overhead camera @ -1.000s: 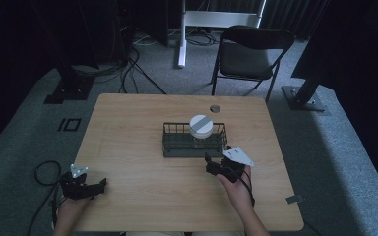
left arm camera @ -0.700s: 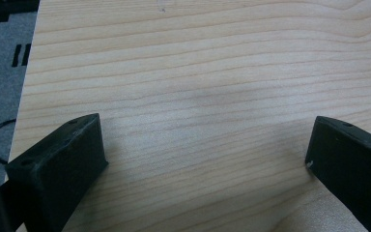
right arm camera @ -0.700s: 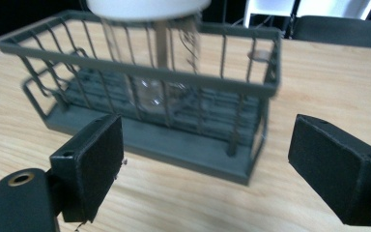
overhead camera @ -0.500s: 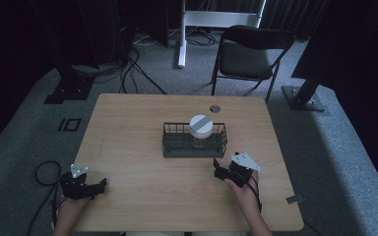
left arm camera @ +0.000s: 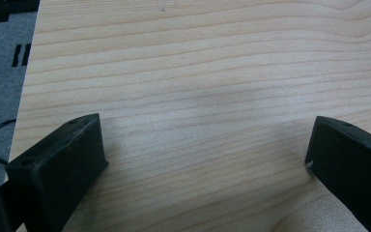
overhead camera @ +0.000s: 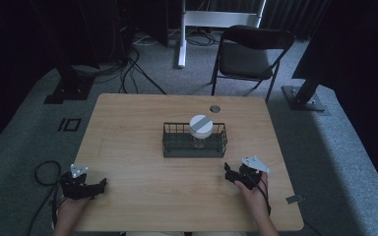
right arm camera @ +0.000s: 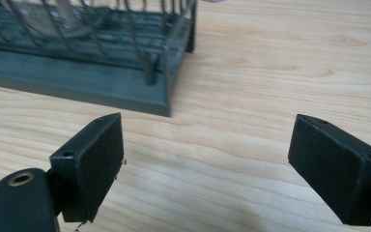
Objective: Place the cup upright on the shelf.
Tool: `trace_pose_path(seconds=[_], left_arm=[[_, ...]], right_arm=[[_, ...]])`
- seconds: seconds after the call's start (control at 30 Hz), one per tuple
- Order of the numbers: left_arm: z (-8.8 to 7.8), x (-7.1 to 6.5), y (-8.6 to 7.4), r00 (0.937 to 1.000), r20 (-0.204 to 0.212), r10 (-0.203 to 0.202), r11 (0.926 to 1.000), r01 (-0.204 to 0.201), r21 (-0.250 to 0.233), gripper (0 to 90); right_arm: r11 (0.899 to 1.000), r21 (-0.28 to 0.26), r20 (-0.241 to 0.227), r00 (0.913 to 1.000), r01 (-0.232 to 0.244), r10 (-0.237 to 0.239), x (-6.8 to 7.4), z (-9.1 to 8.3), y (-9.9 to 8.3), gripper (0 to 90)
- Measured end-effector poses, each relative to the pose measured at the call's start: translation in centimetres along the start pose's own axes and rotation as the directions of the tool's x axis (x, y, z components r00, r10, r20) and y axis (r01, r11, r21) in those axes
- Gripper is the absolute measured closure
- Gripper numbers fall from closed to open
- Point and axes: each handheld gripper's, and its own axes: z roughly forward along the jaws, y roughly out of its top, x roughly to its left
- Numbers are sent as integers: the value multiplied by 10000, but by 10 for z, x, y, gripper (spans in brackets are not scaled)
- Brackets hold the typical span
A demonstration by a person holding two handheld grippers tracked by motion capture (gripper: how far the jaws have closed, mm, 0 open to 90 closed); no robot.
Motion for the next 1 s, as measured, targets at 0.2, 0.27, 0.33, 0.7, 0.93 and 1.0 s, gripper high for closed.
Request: trace_pose_path(seconds=[0.2,0.27,0.33,0.7,0.93,1.0], left_arm=[[0,0,0,10000,3,-2,10000,2,-1,6],[0,0,0,10000,1,0,10000,0,0,6],[0,0,0,10000,2,-3,10000,3,-3,6],[0,0,0,10000,3,-19,10000,19,-16,6],[0,0,0,10000,2,-19,10000,19,-17,6],[0,0,0,10000,3,-20,10000,20,-18,6]], right_arm=[[9995,254,132,9998,-172,169,-10,5,-4,123],[9993,359,210,9997,-138,131,-13,6,-4,123],[9990,409,240,9995,-196,186,-16,7,-5,123],[9962,767,108,9991,-413,405,-34,9,-2,123],[9940,1011,105,9991,-410,401,-41,13,-1,123],[9930,1115,41,9993,-380,378,-42,15,-2,124]])
